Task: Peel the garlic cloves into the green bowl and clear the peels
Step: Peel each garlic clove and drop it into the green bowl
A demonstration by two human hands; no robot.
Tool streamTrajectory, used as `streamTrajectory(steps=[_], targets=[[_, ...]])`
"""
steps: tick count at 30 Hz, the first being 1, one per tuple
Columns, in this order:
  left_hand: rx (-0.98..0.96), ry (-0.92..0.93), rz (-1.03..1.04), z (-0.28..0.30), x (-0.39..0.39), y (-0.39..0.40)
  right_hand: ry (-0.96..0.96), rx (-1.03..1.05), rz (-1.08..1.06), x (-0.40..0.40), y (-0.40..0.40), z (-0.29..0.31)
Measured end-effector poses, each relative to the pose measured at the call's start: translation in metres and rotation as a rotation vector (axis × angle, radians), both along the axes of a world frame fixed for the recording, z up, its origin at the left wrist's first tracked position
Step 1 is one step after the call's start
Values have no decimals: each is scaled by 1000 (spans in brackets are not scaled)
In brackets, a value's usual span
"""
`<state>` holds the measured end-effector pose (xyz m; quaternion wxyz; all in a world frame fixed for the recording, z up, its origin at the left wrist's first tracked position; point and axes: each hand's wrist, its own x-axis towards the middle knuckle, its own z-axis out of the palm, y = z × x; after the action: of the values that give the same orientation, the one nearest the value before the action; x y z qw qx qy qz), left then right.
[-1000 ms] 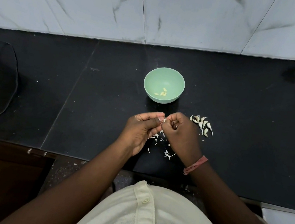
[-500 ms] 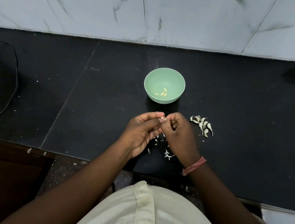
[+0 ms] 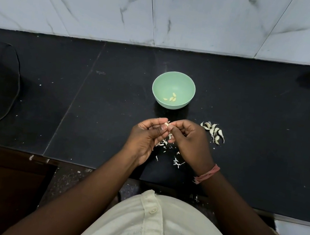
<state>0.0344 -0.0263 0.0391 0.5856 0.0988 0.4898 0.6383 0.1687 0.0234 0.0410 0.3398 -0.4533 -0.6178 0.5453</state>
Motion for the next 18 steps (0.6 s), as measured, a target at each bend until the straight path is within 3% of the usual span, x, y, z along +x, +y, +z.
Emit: streamTrajectory(steps=[7,18], targets=[[-11,26,-40,2,-1,-2,-77,109,10,2,0,1],[24,-25,-54,9,1,-4,-80,106,8,-3,-4,1]])
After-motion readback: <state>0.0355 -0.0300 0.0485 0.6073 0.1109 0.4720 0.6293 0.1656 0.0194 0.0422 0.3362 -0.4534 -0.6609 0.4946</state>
